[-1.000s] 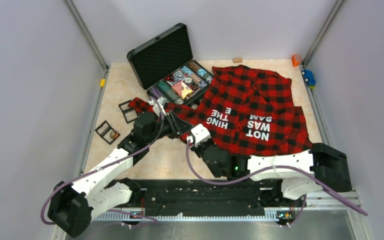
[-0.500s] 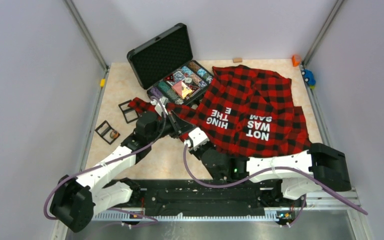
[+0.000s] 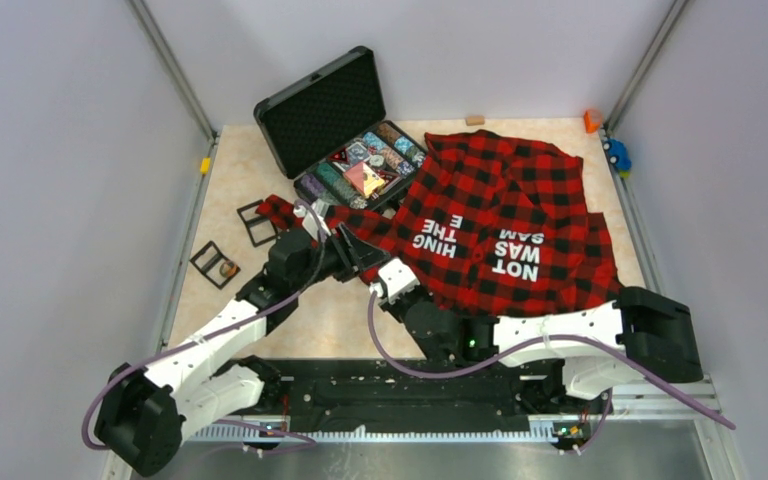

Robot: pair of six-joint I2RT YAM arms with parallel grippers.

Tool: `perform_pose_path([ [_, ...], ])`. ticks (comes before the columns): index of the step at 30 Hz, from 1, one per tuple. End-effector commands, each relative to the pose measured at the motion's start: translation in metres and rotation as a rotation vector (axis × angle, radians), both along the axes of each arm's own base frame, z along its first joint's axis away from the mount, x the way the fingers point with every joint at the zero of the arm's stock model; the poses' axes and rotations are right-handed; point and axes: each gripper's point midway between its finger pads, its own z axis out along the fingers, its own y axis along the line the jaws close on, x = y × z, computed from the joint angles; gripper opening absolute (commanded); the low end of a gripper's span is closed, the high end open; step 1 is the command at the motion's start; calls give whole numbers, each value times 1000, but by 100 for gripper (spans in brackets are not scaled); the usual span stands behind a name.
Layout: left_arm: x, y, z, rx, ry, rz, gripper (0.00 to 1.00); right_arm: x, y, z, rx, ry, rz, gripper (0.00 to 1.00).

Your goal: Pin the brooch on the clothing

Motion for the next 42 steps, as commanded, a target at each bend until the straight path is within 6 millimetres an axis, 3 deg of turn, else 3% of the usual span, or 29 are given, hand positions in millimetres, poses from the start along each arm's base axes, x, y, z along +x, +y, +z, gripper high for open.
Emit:
perform_pose_path([
  [1,-3,-1,-5,10,21,-6,51,-3,-3,6,22,-22,8,0],
  [13,-10,-14,-27,-41,154,-60,51,-11,16,8,-98,-132,75,0],
  [21,-13,-11,-30,-49,170,-52,16,-14,26,4,-147,-168,81,0],
  [27,-16,-12,-29,-66,181,-56,3,-15,29,1,-171,-178,82,0],
  [30,-17,-12,-27,-66,179,-64,4,-13,27,0,-197,-200,53,0],
  [37,-18,-7,-36,-21,196,-50,25,-15,28,0,-229,-238,42,0],
  [42,-20,-8,-39,-17,209,-61,30,-17,29,2,-215,-243,54,0],
])
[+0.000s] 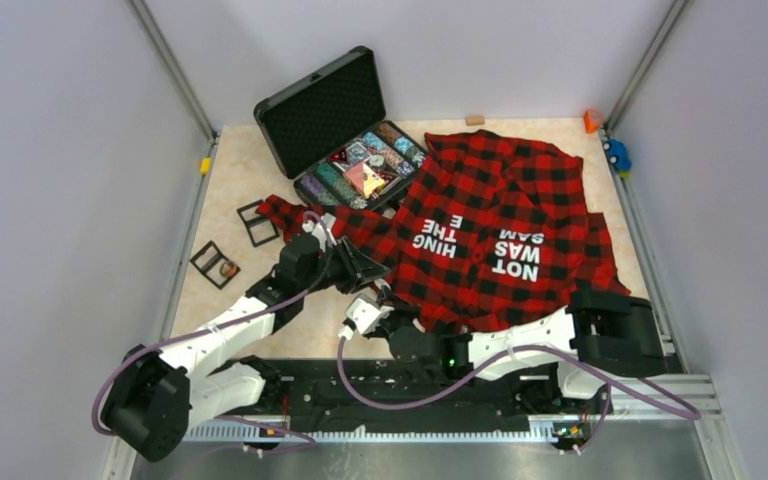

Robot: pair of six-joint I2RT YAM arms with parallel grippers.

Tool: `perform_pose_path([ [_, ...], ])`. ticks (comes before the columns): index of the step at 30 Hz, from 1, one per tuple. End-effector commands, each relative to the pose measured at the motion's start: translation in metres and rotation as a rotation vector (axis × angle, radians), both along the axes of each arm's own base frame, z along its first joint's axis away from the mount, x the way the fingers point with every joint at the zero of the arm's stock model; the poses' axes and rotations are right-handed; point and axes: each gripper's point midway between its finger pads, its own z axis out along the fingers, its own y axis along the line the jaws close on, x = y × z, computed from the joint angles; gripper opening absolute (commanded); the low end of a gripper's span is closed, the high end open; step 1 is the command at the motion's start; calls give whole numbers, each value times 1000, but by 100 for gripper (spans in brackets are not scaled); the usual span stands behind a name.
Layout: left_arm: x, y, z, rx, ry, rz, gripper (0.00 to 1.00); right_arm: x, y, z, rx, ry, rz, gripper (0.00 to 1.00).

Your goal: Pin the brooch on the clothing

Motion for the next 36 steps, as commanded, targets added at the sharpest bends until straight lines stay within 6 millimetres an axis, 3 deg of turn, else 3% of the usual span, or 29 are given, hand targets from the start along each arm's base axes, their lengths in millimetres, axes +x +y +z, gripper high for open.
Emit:
perform_pose_path([
  [1,-9,-5,5,-15,-4,-52,30,-2,13,29,112,-19,7,0],
  [12,-16,-5,13,-49,-1,-71,0,-2,21,21,84,-23,17,0],
  [14,-15,-4,15,-49,-11,-61,0,-2,21,20,83,-19,16,0],
  [24,5,9,26,-25,-113,46,0,-17,6,28,188,124,81,58],
  [32,18,27,35,52,-262,93,0,-33,-17,40,391,373,184,68],
  [36,15,28,46,65,-371,52,0,-19,-36,59,596,540,245,70],
])
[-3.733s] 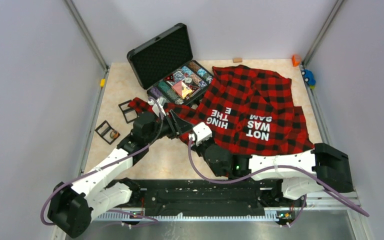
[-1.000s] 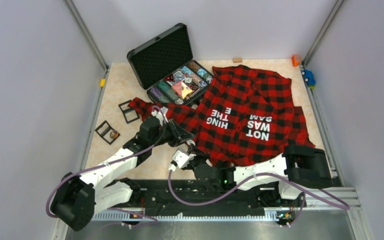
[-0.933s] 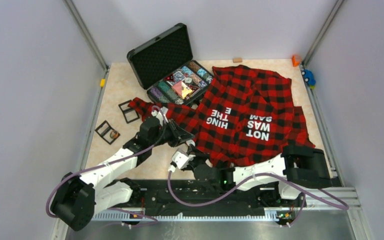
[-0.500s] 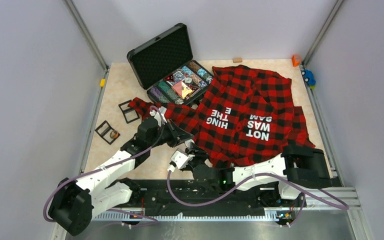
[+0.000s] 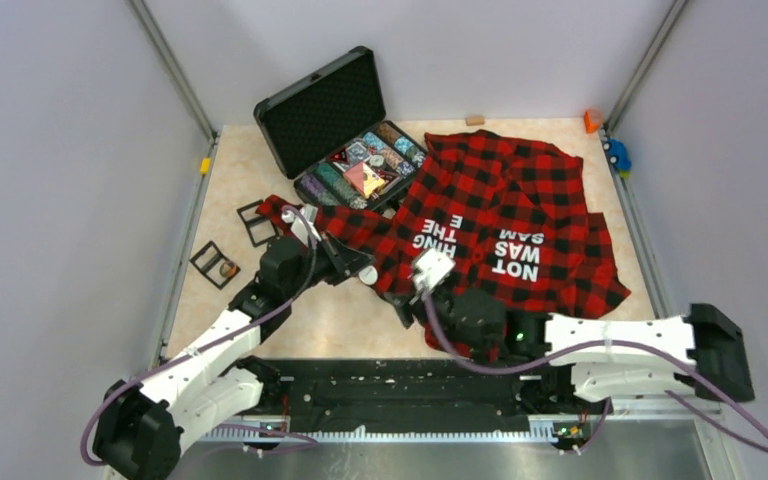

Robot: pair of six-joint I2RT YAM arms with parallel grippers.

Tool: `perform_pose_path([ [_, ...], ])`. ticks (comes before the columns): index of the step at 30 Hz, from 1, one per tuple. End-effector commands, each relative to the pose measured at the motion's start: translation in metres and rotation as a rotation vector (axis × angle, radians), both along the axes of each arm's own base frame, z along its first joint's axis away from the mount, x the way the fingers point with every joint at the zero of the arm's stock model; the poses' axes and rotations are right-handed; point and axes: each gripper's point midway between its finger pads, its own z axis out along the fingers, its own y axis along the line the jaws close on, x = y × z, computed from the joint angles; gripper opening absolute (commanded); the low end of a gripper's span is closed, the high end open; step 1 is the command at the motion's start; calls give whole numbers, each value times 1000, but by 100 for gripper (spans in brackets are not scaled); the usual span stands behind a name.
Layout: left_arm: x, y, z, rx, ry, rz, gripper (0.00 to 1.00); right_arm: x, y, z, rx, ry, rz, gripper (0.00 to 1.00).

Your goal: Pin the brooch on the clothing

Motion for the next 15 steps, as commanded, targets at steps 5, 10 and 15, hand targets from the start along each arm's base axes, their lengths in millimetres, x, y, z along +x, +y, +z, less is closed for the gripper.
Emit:
perform_pose_path([
  [5,-22,-14,44,-20,-330,-219,0,19,-31,29,462,419,123,71],
  [10,-48,-27,65,-69,-435,-408,0,10,-25,41,613,582,357,64],
  [15,-63,-31,77,-103,-476,-502,0,-9,-7,36,578,648,532,55],
])
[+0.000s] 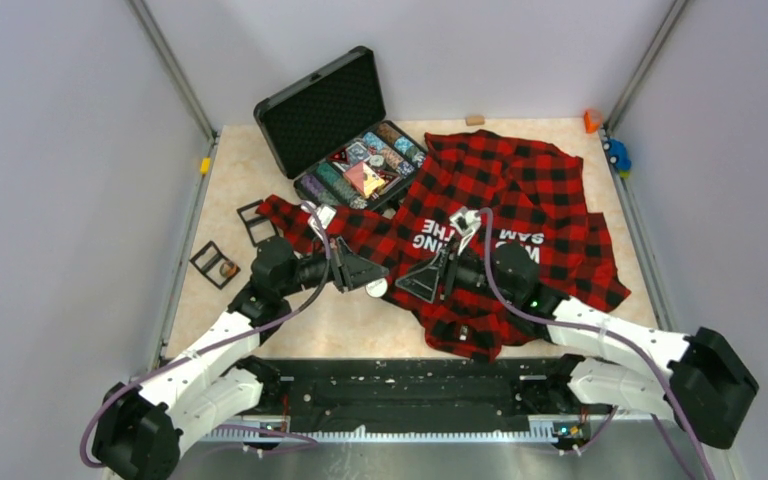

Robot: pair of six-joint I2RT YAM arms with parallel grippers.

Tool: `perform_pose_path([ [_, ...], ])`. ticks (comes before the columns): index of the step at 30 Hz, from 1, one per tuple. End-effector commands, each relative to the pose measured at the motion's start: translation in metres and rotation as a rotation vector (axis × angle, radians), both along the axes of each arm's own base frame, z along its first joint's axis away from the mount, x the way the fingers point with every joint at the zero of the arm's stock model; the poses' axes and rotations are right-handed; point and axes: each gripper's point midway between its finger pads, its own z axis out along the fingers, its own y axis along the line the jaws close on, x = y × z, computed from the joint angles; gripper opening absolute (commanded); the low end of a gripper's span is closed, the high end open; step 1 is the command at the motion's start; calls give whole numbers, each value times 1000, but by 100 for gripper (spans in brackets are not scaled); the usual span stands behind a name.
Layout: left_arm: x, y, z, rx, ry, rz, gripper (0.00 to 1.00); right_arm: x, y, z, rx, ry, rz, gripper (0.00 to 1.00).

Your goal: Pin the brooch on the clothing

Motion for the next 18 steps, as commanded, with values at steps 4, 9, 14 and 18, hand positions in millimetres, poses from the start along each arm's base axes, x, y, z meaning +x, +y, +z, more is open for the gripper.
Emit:
perform_pose_path([
  [4,-22,-8,38,-82,-154,-162,0,-52,25,32,167,8,360,49],
  [9,-26,-9,39,-98,-153,-189,0,-56,29,33,178,16,405,44],
  [14,-29,-10,42,-103,-158,-219,0,-52,31,28,172,27,389,42],
  [18,-31,-11,42,-101,-156,-234,0,-48,33,30,181,21,382,39],
])
